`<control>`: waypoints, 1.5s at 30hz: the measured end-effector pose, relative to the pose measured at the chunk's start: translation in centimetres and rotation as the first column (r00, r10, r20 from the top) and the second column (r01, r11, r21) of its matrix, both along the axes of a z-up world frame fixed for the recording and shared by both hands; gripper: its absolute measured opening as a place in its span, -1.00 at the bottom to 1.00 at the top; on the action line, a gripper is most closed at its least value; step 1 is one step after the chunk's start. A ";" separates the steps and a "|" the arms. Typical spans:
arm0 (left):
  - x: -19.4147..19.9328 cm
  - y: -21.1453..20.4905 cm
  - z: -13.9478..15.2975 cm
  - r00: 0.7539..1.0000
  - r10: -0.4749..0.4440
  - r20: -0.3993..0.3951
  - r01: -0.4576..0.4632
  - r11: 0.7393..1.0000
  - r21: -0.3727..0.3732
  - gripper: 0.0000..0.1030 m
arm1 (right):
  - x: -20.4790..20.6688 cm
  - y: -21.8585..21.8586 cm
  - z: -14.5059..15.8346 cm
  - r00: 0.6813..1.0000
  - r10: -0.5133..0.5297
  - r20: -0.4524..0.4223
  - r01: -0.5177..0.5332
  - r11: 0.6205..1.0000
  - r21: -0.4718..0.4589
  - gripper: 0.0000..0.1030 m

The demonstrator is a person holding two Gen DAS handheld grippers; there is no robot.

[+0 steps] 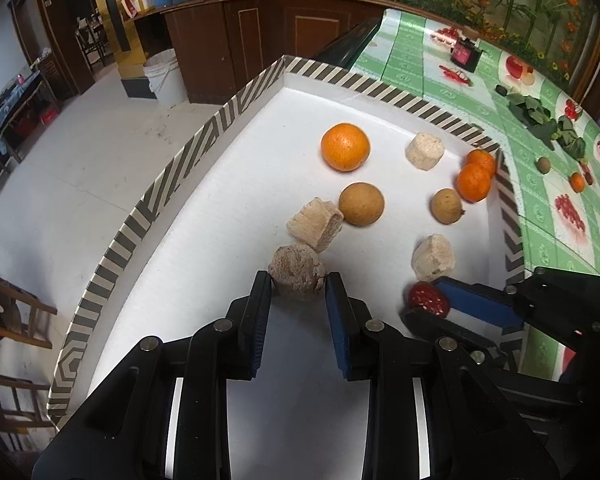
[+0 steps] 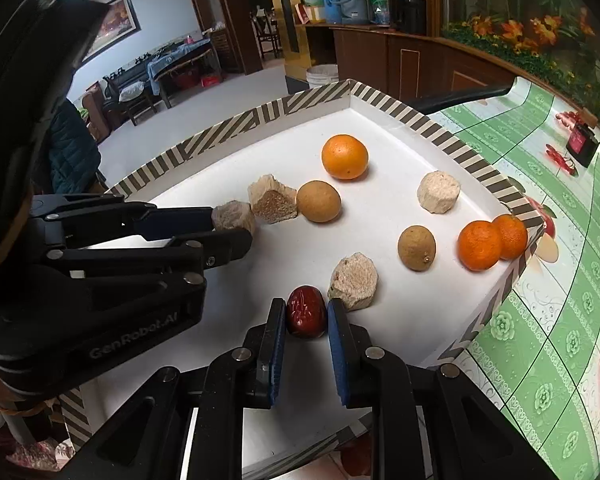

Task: Organize fruits
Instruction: 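Carry the bun and red date into the white tray and release both, then grasp a brown kiwi with the left gripper while the right gripper grasps an orange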

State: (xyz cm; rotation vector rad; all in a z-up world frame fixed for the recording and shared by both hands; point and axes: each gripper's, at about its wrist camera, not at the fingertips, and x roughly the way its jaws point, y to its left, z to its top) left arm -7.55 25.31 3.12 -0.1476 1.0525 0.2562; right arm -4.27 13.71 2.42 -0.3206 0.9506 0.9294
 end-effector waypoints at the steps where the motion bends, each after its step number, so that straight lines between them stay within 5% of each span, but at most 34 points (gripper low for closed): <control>1: 0.0 0.0 -0.1 1.000 0.000 -0.003 0.000 1.000 0.000 -0.46 | 0.0 0.1 0.0 1.000 0.001 0.000 -0.001 1.000 -0.003 -0.61; 5: 0.0 0.1 -0.1 1.000 0.000 -0.002 0.000 1.000 -0.009 -0.27 | 0.3 0.0 0.0 1.000 -0.001 -0.014 0.001 1.000 0.008 -0.61; 7: -0.1 0.3 0.0 1.000 0.008 0.002 -0.008 1.000 -0.024 0.09 | 0.2 -0.3 0.2 1.000 0.000 -0.025 0.001 1.000 0.021 -0.59; 17: -1.3 0.4 1.8 0.996 0.049 0.070 -0.044 0.997 -0.070 0.10 | 0.1 -3.8 2.7 0.999 -0.032 -0.014 0.034 0.994 0.108 -0.49; 29: -0.5 -4.6 4.0 0.989 -0.030 0.144 0.046 0.993 -0.107 0.10 | 2.5 -11.2 2.8 0.981 -0.182 -0.059 0.189 0.969 0.160 -0.49; 36: 1.8 -10.0 4.5 0.978 -0.141 0.151 0.159 0.981 -0.111 0.10 | 5.9 -17.8 0.9 0.931 -0.363 -0.019 0.363 0.927 0.090 -0.48; 45: 6.4 -16.7 4.6 0.955 -0.257 0.144 0.270 0.959 -0.079 0.10 | 12.7 -27.9 0.5 0.813 -0.583 0.005 0.581 0.811 0.075 -0.40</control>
